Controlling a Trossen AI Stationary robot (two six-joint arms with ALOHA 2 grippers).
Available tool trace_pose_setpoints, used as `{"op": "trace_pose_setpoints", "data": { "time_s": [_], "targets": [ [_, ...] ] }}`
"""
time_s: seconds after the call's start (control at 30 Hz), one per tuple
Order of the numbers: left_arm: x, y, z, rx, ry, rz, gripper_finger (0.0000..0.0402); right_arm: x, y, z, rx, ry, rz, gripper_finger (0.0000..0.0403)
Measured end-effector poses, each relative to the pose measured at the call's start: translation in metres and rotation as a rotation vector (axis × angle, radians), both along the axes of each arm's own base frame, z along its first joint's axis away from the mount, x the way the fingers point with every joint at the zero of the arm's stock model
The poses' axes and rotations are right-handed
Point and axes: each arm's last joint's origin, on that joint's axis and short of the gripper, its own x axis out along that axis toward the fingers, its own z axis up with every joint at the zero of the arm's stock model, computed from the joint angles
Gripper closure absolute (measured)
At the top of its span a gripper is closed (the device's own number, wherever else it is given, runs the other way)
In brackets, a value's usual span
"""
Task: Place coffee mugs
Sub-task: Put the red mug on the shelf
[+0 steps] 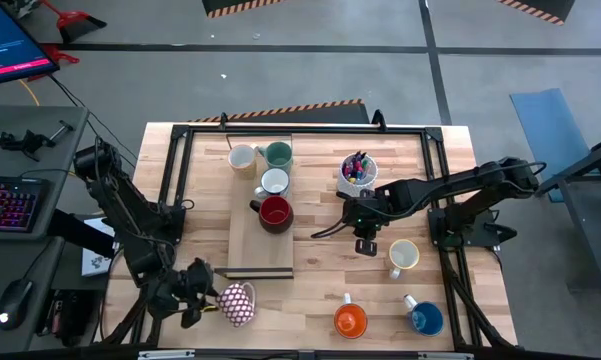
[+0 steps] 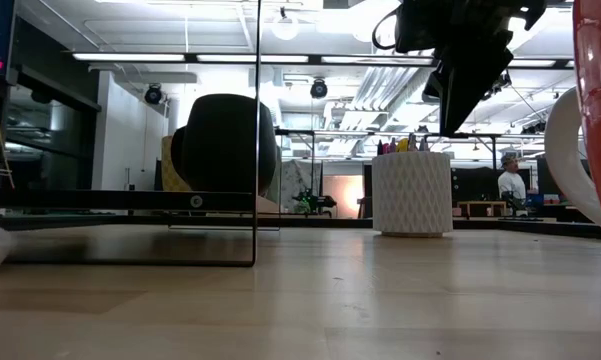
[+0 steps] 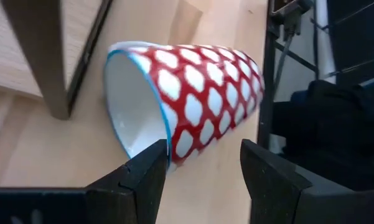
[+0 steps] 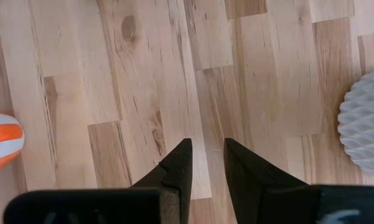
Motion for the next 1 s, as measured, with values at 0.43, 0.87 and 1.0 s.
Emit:
{"op": "trace_pose_setpoints", "data": {
  "time_s": [0.43, 0.87, 1.0],
  "targets": [
    [0.003, -0.007, -0.016, 0.010, 0.039, 0.043, 0.0213, 0.000, 0.000, 0.000, 0.000, 0.000, 0.000, 0.0331],
    [0.017, -0.025, -0.039, 0.062, -0.118, 0.083, 0.0214, 0.000, 0.000, 0.000, -0.007, -0.001, 0.016, 0.0331],
    [0.019, -0.026, -0.046, 0.098, -0.133, 0.109, 0.0235, 0.000, 0.000, 0.000, -0.007, -0.001, 0.018, 0.0331]
  ]
}}
